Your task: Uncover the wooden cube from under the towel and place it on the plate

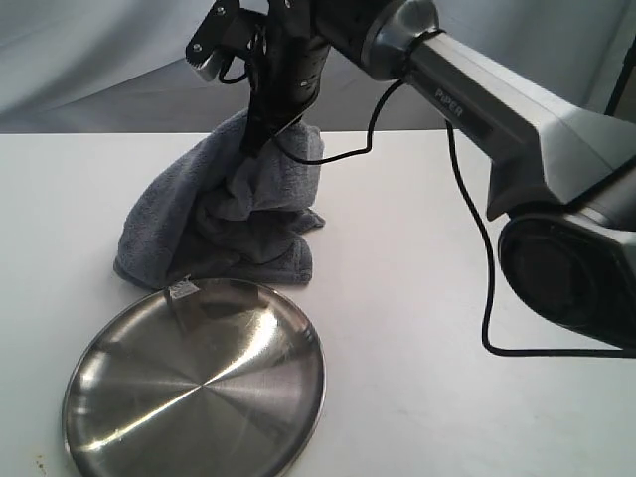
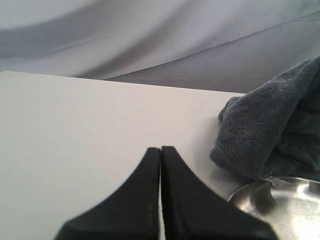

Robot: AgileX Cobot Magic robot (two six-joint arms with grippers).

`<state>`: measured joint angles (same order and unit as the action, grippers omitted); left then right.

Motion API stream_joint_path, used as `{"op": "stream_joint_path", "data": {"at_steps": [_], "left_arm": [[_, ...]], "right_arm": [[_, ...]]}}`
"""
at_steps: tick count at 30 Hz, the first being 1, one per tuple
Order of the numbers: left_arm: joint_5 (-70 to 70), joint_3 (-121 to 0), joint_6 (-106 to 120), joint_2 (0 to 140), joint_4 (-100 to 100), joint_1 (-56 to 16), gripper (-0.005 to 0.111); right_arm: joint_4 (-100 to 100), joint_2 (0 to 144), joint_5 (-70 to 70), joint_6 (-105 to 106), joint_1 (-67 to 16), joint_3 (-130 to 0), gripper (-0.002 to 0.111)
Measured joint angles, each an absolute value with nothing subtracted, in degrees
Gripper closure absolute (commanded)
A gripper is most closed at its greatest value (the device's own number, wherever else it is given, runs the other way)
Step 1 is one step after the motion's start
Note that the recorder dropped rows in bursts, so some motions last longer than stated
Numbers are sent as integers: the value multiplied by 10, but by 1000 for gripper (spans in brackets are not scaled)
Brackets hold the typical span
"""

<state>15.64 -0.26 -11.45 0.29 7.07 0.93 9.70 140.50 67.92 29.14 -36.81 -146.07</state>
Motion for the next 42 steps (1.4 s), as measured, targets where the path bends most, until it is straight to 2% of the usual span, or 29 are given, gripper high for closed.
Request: {"op": "stream_joint_path", "data": {"at_steps": [29,42], "left_arm": [[156,-3,-115,3,71,9,105],[156,-3,-115,3,71,9,105]], "right_arm": [[141,1303,716,275,-369,-1456,108],[49,1297,711,275,-369,-1456,108]]}}
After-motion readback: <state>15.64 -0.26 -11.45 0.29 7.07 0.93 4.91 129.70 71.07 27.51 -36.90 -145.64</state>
